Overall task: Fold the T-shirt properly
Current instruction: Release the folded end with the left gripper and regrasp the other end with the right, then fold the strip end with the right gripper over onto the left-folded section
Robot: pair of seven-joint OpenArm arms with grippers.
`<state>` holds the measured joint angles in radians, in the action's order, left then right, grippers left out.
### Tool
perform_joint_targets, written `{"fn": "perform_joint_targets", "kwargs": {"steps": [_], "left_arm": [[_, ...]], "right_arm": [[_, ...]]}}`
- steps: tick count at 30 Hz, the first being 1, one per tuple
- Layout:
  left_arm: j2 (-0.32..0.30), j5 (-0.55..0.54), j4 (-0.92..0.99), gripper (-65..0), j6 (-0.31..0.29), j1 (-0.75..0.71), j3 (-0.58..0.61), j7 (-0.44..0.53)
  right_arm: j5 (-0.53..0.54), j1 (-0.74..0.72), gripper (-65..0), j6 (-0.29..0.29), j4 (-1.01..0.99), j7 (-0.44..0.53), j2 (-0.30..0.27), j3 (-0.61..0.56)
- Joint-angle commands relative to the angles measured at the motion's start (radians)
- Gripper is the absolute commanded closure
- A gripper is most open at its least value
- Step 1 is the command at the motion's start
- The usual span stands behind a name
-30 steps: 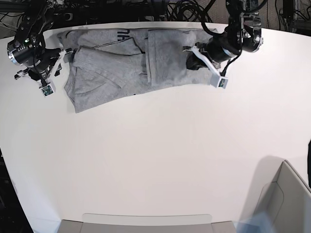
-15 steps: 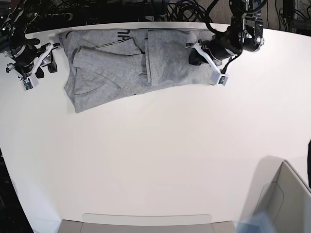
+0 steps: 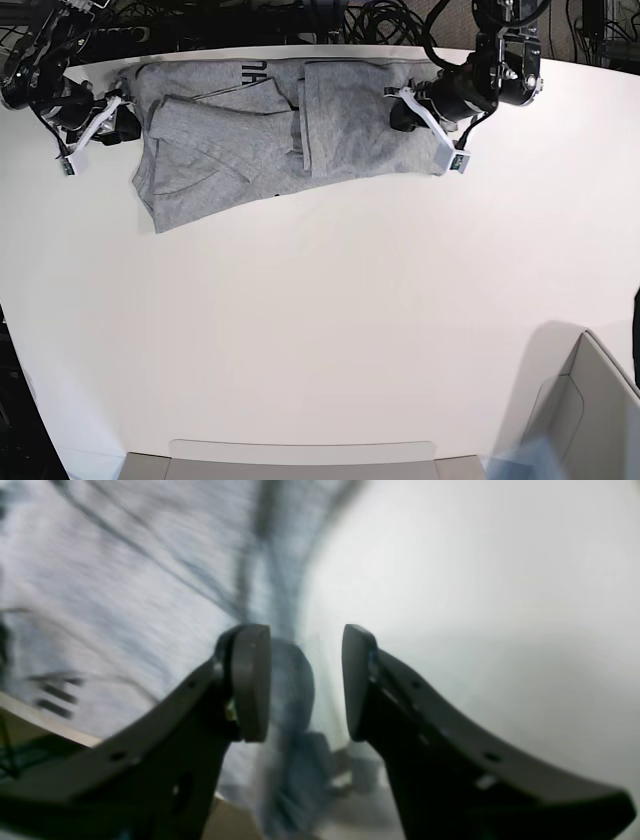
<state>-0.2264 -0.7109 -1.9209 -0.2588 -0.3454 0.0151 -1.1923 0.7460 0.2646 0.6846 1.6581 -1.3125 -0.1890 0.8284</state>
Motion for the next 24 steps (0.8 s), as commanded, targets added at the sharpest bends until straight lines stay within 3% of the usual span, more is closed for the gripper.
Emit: {"fn": "perform_joint_targets", "kwargs": {"steps": [1, 11, 16, 24], "left_arm": [[-0.005, -0.014, -0.013, 0.0, -0.007, 0.004, -0.002, 0.01], [-0.001, -0.016, -0.013, 0.0, -0.007, 0.004, -0.002, 0.01], [0.0, -0.016, -0.013, 0.0, -0.007, 0.004, -0.002, 0.01], [0.0, -0.016, -0.013, 0.0, -0.007, 0.002, -0.002, 0.01]], "right_arm": [[0.011, -0.006, -22.9, 0.014, -0.002, 0.011, -0.017, 0.007], [0.011, -0.043, -22.9, 0.014, -0.189, 0.018, -0.017, -0.001], [0.019, -0.037, -22.8, 0.014, -0.187, 0.018, -0.013, -0.106], [0.019, -0.012, -22.8, 0.014, -0.186, 0.012, 0.055, -0.123]]}}
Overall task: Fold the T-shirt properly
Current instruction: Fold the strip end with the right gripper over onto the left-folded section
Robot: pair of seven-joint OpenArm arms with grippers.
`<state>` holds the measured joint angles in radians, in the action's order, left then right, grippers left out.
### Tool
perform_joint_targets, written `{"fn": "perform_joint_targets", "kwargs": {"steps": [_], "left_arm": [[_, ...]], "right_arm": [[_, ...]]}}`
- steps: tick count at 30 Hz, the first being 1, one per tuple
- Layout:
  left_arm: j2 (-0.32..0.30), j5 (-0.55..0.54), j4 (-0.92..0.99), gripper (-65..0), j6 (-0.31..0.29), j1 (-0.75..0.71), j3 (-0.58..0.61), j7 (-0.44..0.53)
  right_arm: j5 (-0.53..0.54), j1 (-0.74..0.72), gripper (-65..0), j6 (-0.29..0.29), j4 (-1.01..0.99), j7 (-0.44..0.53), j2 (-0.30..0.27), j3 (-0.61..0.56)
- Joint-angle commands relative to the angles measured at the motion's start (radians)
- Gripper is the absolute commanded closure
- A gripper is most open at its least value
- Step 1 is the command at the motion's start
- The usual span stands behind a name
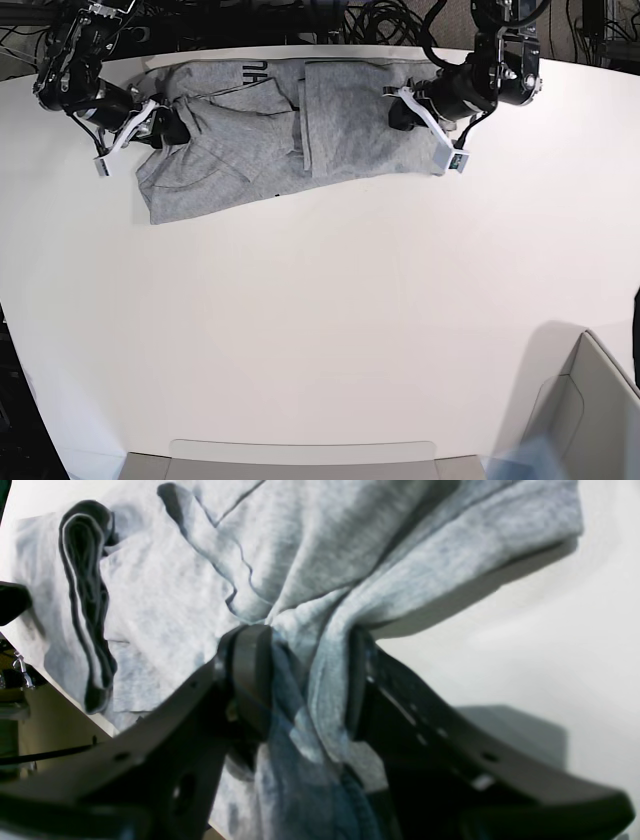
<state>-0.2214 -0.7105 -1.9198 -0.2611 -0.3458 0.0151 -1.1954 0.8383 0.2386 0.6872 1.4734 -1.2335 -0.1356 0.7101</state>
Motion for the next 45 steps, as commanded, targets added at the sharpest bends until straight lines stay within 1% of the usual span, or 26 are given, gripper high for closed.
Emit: {"fn": "perform_joint_targets", "kwargs": {"steps": [1, 6, 7, 9, 12, 13, 14, 18, 20, 23, 27, 31, 35, 39, 42, 45], "left_arm": [[-0.005, -0.016, -0.014, 0.0, -0.005, 0.003, -0.002, 0.013], [-0.005, -0.014, -0.013, 0.0, -0.005, 0.003, -0.002, 0.015], [-0.005, -0.014, -0.013, 0.0, -0.005, 0.003, -0.002, 0.015], [-0.005, -0.014, -0.013, 0.0, -0.005, 0.003, -0.002, 0.015], [-0.005, -0.014, -0.013, 0.0, -0.005, 0.003, -0.002, 0.016], [-0.005, -0.014, -0.013, 0.0, -0.005, 0.003, -0.002, 0.016], [-0.005, -0.014, -0.013, 0.0, -0.005, 0.003, -0.002, 0.016], [-0.005, -0.014, -0.013, 0.0, -0.005, 0.003, -0.002, 0.016], [-0.005, -0.014, -0.013, 0.0, -0.005, 0.003, -0.002, 0.016], [-0.006, -0.018, -0.013, 0.0, -0.005, 0.003, -0.004, 0.016], [-0.003, -0.019, -0.014, 0.0, -0.005, 0.003, -0.004, 0.016], [-0.003, -0.019, -0.014, 0.0, -0.005, 0.003, -0.008, 0.016], [-0.008, -0.019, -0.014, 0.0, -0.005, -0.002, -0.013, 0.015], [-0.022, -0.018, -0.014, 0.0, -0.005, -0.011, -0.028, 0.005], [-0.026, -0.019, -0.017, 0.0, -0.005, -0.065, -0.091, 0.004], [-0.025, -0.019, -0.016, 0.0, -0.005, -0.106, -0.192, -0.036]], "right_arm": [[-0.073, 0.015, -22.7, 0.011, -0.001, -0.068, 0.003, -0.019], [-0.073, 0.029, -22.4, 0.011, -0.001, -0.061, 0.0, -0.073], [-0.075, 0.029, -21.5, 0.011, -0.001, -0.061, 0.0, -0.082], [-0.078, 0.026, -16.3, 0.011, -0.001, -0.059, -0.003, -0.108], [-0.09, 0.0, -1.2, 0.011, -0.009, -0.059, -0.002, -0.125], [-0.113, -0.015, 0.0, 0.011, -0.009, -0.059, 0.003, -0.125], [-0.141, -0.029, 0.0, 0.011, -0.009, -0.059, 0.003, -0.123], [-0.325, -0.123, 0.0, 0.009, -0.009, -0.053, 0.004, -0.112], [-0.396, -0.164, 0.0, -0.027, -0.009, -0.01, 0.004, -0.093], [-0.474, -0.226, 0.0, -0.064, -0.01, 0.041, -0.005, -0.07], [-0.564, -0.298, 0.0, -0.087, -0.027, 0.062, -0.02, -0.028], [-0.597, -0.319, 0.0, -0.087, -0.033, 0.064, -0.039, -0.014], [-0.6, -0.273, 0.0, -0.085, 0.077, 0.068, -0.029, -0.02], [-0.603, -0.215, 0.0, -0.085, 0.234, 0.074, 0.012, -0.068], [-0.607, -0.183, 0.0, -0.087, 0.333, 0.07, 0.055, -0.096], [-0.635, -0.152, 0.0, -0.087, 0.442, 0.07, 0.103, -0.14]]}}
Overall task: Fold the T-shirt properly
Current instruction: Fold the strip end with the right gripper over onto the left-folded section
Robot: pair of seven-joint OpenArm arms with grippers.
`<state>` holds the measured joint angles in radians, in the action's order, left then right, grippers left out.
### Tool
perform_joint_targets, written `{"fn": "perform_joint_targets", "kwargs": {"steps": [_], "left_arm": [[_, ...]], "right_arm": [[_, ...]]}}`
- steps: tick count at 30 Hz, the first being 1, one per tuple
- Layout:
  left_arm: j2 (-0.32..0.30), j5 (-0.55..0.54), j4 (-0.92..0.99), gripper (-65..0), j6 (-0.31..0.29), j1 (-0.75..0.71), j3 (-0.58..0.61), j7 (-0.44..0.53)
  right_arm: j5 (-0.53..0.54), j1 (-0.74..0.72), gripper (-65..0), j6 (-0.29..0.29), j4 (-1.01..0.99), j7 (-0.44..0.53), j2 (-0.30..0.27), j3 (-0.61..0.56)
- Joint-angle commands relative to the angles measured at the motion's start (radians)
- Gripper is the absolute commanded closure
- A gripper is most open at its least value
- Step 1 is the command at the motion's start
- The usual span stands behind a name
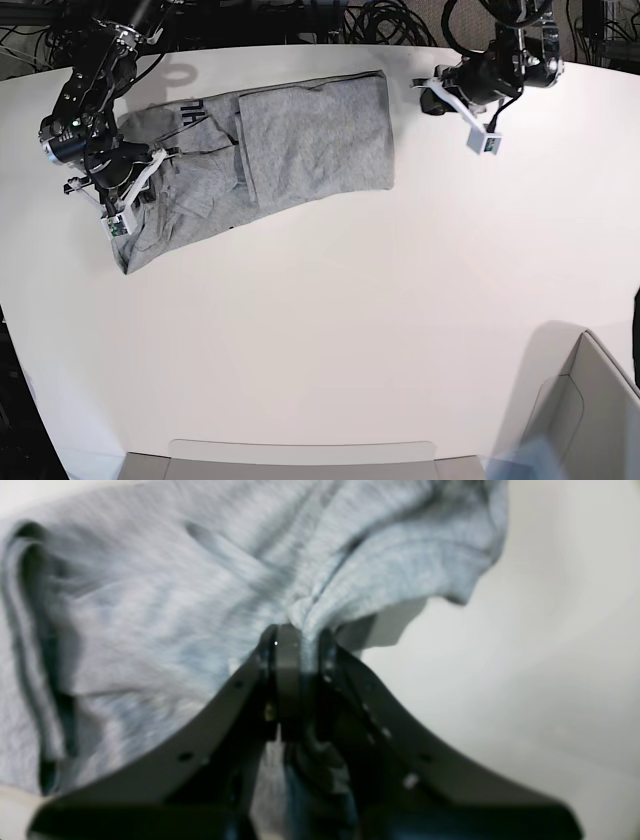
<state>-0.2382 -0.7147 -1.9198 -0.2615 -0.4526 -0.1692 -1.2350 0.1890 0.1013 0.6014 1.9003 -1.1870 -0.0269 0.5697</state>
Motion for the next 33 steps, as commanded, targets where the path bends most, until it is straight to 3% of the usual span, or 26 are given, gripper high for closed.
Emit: {"fn": "perform_joint_targets", "kwargs": {"steps": [1, 7, 12, 15, 21, 24, 33], "left_arm": [[-0.008, -0.015, -0.016, 0.0, -0.005, -0.01, -0.042, -0.009], [-0.008, -0.013, -0.014, 0.0, -0.005, -0.047, -0.174, -0.033], [-0.01, -0.012, -0.014, 0.0, -0.005, -0.05, -0.211, -0.033], [-0.008, -0.012, -0.014, 0.0, -0.005, -0.05, -0.214, -0.033], [-0.006, -0.01, -0.013, 0.0, -0.005, -0.044, -0.209, -0.033], [-0.006, -0.01, -0.013, 0.0, -0.005, -0.042, -0.211, -0.033], [-0.006, -0.01, -0.01, 0.0, -0.005, -0.018, -0.204, -0.032]], "right_arm": [[-0.001, -0.005, 0.0, -0.001, 0.048, 0.023, 0.009, -0.03], [-0.099, 0.044, 0.0, -0.001, 0.167, 0.026, 0.097, -0.233], [-0.197, 0.074, 0.0, -0.001, 0.166, 0.029, 0.167, -0.422], [-0.265, 0.097, 0.0, -0.008, 0.166, 0.031, 0.18, -0.567], [-0.334, 0.16, 0.0, -0.242, 0.164, 0.112, 0.172, -0.801], [-0.365, 0.168, 0.0, -0.329, 0.152, 0.112, 0.15, -0.88], [-0.406, 0.173, 0.0, -0.469, 0.109, 0.112, 0.088, -1.089]]}}
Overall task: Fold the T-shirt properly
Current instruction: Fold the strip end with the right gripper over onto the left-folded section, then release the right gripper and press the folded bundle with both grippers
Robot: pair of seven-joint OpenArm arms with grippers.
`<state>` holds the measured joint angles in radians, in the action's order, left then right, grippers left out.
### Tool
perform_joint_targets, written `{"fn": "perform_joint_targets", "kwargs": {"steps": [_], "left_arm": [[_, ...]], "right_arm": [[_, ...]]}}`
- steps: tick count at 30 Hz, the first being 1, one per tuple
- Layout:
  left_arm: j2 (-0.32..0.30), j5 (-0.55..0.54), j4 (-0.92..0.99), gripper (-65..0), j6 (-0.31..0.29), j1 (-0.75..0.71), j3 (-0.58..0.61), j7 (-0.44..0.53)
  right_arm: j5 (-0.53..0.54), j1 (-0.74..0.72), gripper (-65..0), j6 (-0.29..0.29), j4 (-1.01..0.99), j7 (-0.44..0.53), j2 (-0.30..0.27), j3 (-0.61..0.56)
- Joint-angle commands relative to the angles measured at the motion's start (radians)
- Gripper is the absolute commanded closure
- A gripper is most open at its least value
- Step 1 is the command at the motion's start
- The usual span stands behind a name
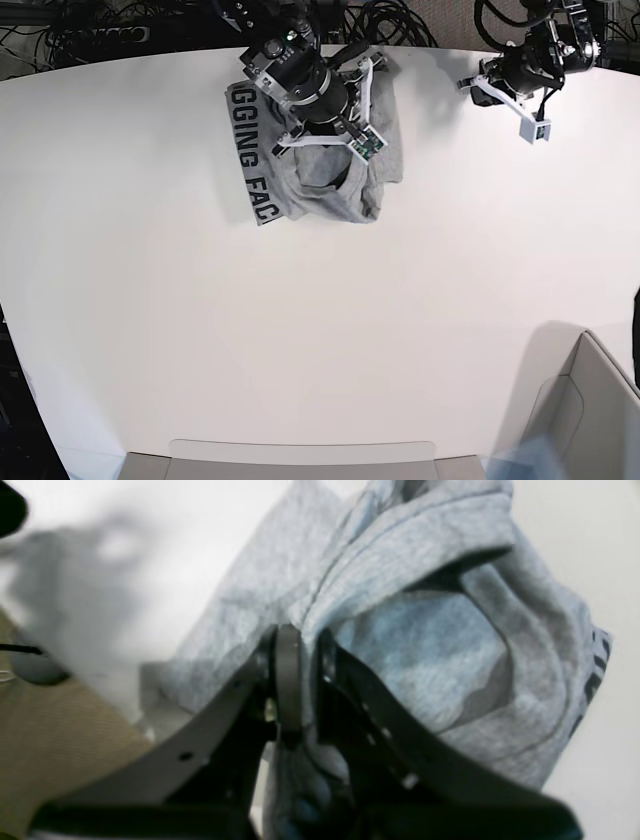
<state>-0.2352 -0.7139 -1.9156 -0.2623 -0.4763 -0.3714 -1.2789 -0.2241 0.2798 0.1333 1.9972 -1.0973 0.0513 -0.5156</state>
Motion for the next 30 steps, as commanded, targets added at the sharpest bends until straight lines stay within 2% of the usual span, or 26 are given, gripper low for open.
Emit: {"fn": "perform_joint_targets", "kwargs": {"steps": [1, 8, 12, 15, 21, 30], "left_arm": [[-0.01, -0.011, -0.005, 0.0, -0.004, 0.012, -0.002, 0.012], [-0.01, -0.016, 0.084, 0.0, -0.004, 0.014, -0.005, 0.021], [-0.008, -0.016, 0.113, 0.0, -0.004, 0.014, -0.011, 0.025], [-0.008, -0.013, 0.144, 0.0, -0.004, 0.014, -0.013, 0.04], [-0.008, -0.014, 0.153, 0.0, -0.004, 0.014, -0.013, 0.054], [-0.008, -0.016, 0.153, 0.0, -0.004, 0.014, -0.013, 0.054]], "right_arm": [[0.007, -0.006, 0.0, -0.007, 0.001, 0.022, 0.009, -0.018], [0.007, -0.029, 0.0, -0.011, -0.105, 0.022, 0.009, -0.053], [0.007, -0.032, 0.0, -0.01, -0.085, 0.024, 0.008, -0.054], [0.015, -0.038, 0.0, -0.002, -0.06, 0.024, -0.015, -0.058], [0.015, -0.063, 0.0, 0.09, -0.039, 0.024, -0.04, -0.145], [0.009, -0.1, 0.0, 0.095, -0.118, 0.021, -0.041, -0.211]]}}
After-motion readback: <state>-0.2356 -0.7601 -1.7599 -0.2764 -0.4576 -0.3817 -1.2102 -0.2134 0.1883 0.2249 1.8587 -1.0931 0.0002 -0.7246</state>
